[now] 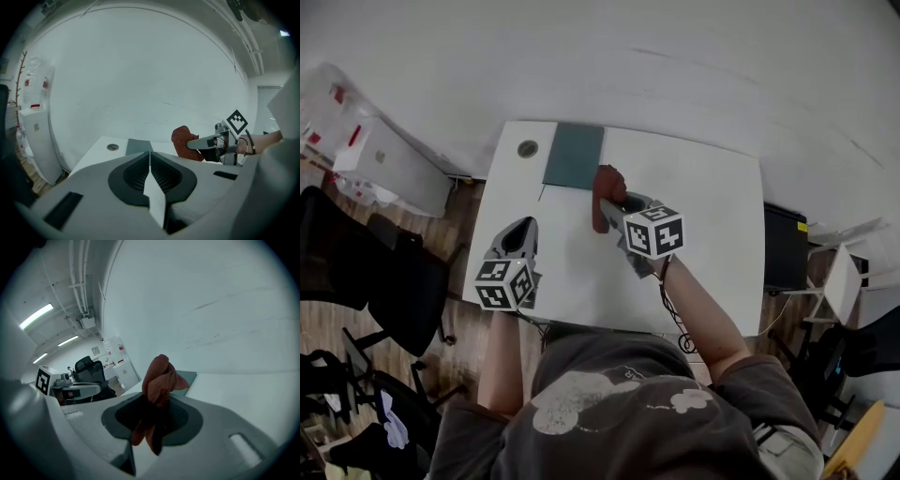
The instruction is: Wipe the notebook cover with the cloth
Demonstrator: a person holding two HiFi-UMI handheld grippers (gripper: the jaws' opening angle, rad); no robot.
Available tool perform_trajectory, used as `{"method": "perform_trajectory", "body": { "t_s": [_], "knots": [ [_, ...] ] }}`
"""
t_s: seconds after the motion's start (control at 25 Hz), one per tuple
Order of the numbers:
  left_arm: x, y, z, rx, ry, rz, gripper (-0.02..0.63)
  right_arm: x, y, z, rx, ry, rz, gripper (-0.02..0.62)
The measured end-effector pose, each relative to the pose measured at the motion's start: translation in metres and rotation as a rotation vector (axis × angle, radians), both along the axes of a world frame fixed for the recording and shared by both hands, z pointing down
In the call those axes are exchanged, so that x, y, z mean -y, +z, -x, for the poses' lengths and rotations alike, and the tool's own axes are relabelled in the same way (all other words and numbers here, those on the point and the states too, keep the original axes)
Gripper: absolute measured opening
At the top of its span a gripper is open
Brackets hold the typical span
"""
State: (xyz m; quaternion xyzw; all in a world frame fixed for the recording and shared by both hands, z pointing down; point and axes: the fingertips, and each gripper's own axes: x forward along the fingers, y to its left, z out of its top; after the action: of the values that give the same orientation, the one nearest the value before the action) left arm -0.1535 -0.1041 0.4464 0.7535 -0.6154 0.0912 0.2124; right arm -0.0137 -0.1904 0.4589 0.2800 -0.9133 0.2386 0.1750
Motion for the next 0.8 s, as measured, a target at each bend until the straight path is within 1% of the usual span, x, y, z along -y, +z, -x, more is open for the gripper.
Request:
{"method": "perform_trajectory", "body": {
  "t_s": [0.2, 0.32, 0.44, 0.6, 0.72, 0.8],
  "knots": [
    [-0.030, -0.004, -0.029, 0.022, -0.069, -0.005, 0.003, -0.018, -0.003, -0.022, 0.017, -0.076, -0.007, 0.110],
    [-0.046, -0.009, -0.046, 0.022, -0.121, -0.018, 0.003, -0.030, -0.004, -0.032, 0.020, -0.131, -0.014, 0.110],
    [-0.064, -0.010, -0.058, 0.017, -0.164, -0.020, 0.003, -0.042, -0.002, -0.035, 0.025, -0.180, -0.006, 0.110],
    [-0.095, -0.008, -0.062, 0.014, -0.219, -0.008, 0.003, -0.063, 0.008, -0.031, 0.022, -0.236, 0.022, 0.110],
    [-0.117, -0.007, -0.055, 0.023, -0.266, -0.005, 0.003, -0.076, 0.015, -0.026, 0.025, -0.263, 0.039, 0.110],
    [-0.130, -0.006, -0.048, 0.014, -0.305, -0.008, 0.003, -0.086, 0.020, -0.021, 0.025, -0.286, 0.048, 0.110]
  ]
}}
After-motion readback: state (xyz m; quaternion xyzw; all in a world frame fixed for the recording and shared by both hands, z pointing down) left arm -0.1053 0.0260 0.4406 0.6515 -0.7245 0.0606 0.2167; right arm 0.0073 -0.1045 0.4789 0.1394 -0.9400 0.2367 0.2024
